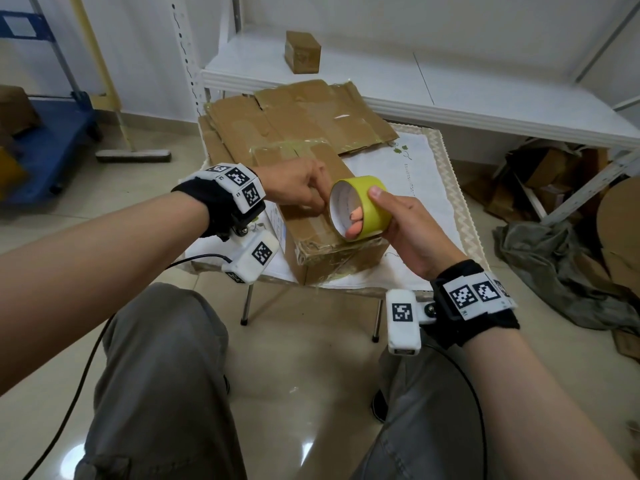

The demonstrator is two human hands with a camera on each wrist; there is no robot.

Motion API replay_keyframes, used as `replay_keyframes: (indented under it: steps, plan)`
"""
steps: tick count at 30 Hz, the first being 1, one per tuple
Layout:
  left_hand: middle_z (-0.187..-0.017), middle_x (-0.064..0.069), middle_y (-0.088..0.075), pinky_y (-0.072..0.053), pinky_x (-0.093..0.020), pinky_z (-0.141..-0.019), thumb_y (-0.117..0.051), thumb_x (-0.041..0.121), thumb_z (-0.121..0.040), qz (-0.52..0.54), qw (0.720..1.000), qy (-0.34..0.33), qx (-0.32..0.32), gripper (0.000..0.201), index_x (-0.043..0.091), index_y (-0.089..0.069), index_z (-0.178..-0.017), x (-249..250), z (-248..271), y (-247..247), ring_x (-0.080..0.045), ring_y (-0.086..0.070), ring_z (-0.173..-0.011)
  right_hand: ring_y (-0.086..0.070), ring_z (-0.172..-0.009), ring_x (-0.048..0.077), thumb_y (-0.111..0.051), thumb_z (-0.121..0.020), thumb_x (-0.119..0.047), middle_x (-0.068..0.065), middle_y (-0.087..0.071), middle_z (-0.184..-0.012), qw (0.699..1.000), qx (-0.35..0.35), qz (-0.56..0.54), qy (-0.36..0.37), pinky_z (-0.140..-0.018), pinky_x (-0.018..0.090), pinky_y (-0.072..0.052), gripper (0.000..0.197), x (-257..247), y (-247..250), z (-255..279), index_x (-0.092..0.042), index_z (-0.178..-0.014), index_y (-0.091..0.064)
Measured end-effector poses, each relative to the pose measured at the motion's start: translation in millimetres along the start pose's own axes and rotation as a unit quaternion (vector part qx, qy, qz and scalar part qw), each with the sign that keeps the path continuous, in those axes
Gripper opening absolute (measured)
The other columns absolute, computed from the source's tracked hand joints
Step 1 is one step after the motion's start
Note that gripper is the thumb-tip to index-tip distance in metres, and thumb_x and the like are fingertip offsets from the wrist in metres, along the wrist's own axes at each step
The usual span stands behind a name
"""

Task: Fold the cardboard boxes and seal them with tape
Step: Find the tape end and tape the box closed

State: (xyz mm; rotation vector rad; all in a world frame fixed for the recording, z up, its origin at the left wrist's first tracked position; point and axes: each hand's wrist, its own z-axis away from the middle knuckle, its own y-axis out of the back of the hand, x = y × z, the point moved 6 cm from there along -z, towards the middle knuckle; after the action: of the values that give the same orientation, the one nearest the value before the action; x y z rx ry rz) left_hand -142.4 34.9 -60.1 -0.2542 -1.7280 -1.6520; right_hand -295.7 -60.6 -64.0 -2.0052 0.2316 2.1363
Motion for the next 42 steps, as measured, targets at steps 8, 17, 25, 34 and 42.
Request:
replay_keyframes:
  steps: [8,17,25,34,42]
  plan:
    - [-0.083,0.007,-0.062,-0.04,-0.004,-0.064,-0.073,0.011,-0.087,-0.02,1.0,0.005,0.01,0.005,0.013,-0.077,-0.089,3.0,1.7,0.7,0.004,-0.055,-0.071,-0.067,-0.061,0.019,-0.051,-0.104,-0.029,0.011,-0.072,-0.065,0.999,0.016,0.05,0.004,-0.07,0.03,-0.054,0.048,-7.3,4.8,4.7,-0.012,-0.068,-0.078]
    - [-0.094,-0.002,-0.058,-0.045,-0.031,-0.076,-0.08,0.011,-0.081,-0.112,0.993,-0.001,0.039,0.008,0.012,-0.073,-0.085,21.3,-7.2,-8.0,-0.019,-0.055,-0.089,-0.066,-0.063,0.019,-0.051,-0.104,-0.038,0.011,-0.071,-0.067,0.998,0.046,0.037,0.0,-0.07,0.025,-0.054,0.048,-7.9,7.7,11.9,-0.008,-0.075,-0.074]
    - [-0.087,-0.007,-0.059,-0.039,-0.029,-0.067,-0.074,0.001,-0.083,-0.099,0.993,-0.051,0.04,0.006,0.006,-0.076,-0.082,25.8,-2.6,-13.4,-0.022,-0.054,-0.077,-0.067,-0.076,0.021,-0.048,-0.106,-0.031,0.012,-0.073,-0.073,0.997,0.053,-0.046,0.02,-0.084,0.032,-0.051,0.042,9.3,8.9,17.3,-0.001,-0.089,-0.071]
    - [-0.1,-0.004,-0.065,-0.051,-0.033,-0.085,-0.082,0.014,-0.08,-0.016,0.999,-0.025,0.045,0.02,0.007,-0.078,-0.098,20.8,9.4,-13.5,-0.021,-0.062,-0.092,-0.071,-0.076,0.019,-0.046,-0.106,-0.029,0.01,-0.076,-0.078,0.998,0.042,-0.003,0.037,-0.08,0.027,-0.053,0.04,2.5,3.2,21.7,-0.008,-0.087,-0.074]
    - [-0.121,-0.008,-0.051,-0.037,-0.021,-0.088,-0.074,0.018,-0.088,-0.091,0.995,-0.013,0.035,0.033,0.007,-0.066,-0.117,27.3,12.4,-15.5,-0.018,-0.048,-0.106,-0.071,-0.069,0.016,-0.049,-0.106,-0.031,0.008,-0.076,-0.074,0.997,0.069,0.016,0.028,-0.07,0.019,-0.053,0.039,-5.5,-2.6,30.3,-0.007,-0.088,-0.073]
